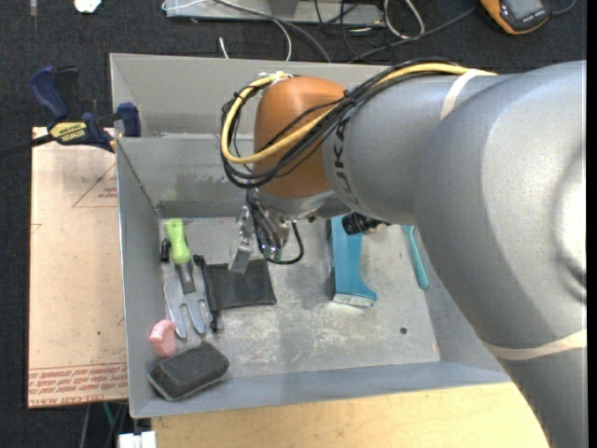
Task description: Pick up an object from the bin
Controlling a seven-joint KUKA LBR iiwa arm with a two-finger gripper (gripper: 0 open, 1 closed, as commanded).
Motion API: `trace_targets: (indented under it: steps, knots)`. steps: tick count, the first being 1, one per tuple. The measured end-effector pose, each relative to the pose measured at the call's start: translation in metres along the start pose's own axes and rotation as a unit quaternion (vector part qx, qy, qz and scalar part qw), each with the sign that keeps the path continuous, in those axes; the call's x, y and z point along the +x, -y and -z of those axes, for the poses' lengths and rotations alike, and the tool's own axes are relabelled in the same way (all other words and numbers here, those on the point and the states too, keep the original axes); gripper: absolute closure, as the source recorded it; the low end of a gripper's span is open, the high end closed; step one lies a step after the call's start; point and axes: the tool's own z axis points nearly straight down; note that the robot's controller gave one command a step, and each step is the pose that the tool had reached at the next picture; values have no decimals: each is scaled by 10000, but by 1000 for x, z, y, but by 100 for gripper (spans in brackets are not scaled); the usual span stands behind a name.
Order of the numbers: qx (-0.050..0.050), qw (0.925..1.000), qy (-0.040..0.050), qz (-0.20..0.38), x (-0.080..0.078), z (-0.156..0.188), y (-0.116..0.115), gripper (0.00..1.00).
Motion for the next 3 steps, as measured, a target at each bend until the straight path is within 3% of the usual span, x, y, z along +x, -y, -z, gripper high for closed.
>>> trace_targets:
  steps: [1, 2, 3]
  knots:
    - [-8, 9945, 10, -1046, -3, -2, -9, 100]
    - [3, 9998, -2, 211, 2, 19, 13, 100]
    - [-3, 9992, 2, 411, -13, 42, 32, 100]
